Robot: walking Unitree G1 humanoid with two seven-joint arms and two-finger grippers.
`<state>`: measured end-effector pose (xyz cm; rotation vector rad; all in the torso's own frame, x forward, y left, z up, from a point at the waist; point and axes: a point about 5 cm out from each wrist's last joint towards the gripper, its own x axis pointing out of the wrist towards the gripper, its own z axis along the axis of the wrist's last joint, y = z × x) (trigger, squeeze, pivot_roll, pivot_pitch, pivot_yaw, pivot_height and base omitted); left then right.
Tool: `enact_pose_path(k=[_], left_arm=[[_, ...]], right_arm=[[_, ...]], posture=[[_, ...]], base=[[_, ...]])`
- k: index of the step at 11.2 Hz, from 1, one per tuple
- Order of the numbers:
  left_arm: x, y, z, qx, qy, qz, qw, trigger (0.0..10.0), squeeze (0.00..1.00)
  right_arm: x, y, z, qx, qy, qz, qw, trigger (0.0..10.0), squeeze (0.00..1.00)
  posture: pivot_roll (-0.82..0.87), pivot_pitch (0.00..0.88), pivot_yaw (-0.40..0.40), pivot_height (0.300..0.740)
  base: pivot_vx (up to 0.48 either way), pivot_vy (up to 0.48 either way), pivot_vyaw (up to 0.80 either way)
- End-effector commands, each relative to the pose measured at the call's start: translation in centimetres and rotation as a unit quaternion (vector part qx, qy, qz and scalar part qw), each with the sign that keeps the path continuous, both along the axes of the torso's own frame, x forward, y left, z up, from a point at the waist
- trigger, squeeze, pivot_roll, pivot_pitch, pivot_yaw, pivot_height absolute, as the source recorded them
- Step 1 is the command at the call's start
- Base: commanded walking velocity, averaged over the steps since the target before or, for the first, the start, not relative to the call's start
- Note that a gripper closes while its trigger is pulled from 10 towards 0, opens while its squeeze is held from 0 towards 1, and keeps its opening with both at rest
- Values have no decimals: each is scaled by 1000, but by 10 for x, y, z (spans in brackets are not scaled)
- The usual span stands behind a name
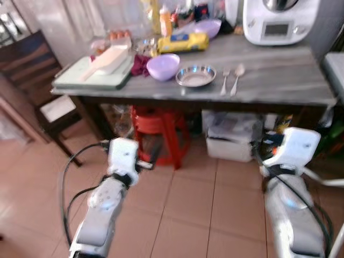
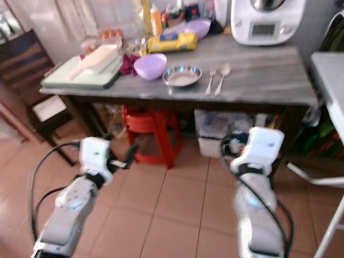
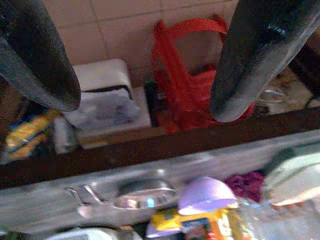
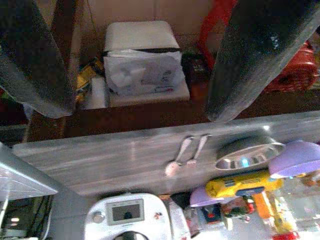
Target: Setting the table
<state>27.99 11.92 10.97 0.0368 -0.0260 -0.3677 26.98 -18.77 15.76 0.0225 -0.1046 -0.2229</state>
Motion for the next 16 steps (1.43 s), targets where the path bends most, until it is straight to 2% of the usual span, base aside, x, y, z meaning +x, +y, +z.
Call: enact_pose_path(k=[1, 5, 6, 10, 16], left_arm=[[1, 5, 6, 2, -10, 3, 1000, 10000, 0], [1, -1, 7, -9, -8, -18, 1000, 10000, 0], [1, -1, 7, -10, -10, -21, 1000, 10000, 0], [1, -1, 8, -13, -10, -27, 999, 10000, 0], [-1, -3, 8, -14, -7, -35, 999, 10000, 0]], right_arm=[[2, 5, 3, 3, -5, 5, 1000, 10000, 0], [3, 7, 1, 6, 0, 11, 1000, 10000, 0], [4, 7, 1, 5, -1, 13, 1000, 10000, 0], [4, 8, 0, 8, 0, 15, 1000, 10000, 0], [3, 8, -2, 9, 3, 15, 1000, 10000, 0]], posture=[[-92, 88, 136, 740], [-93, 90, 132, 740], [-92, 89, 131, 740], [-90, 85, 132, 740], [-93, 87, 136, 740]], base=[[0, 0, 0], [0, 0, -800], [0, 0, 0], [0, -295, 0], [0, -370, -541]])
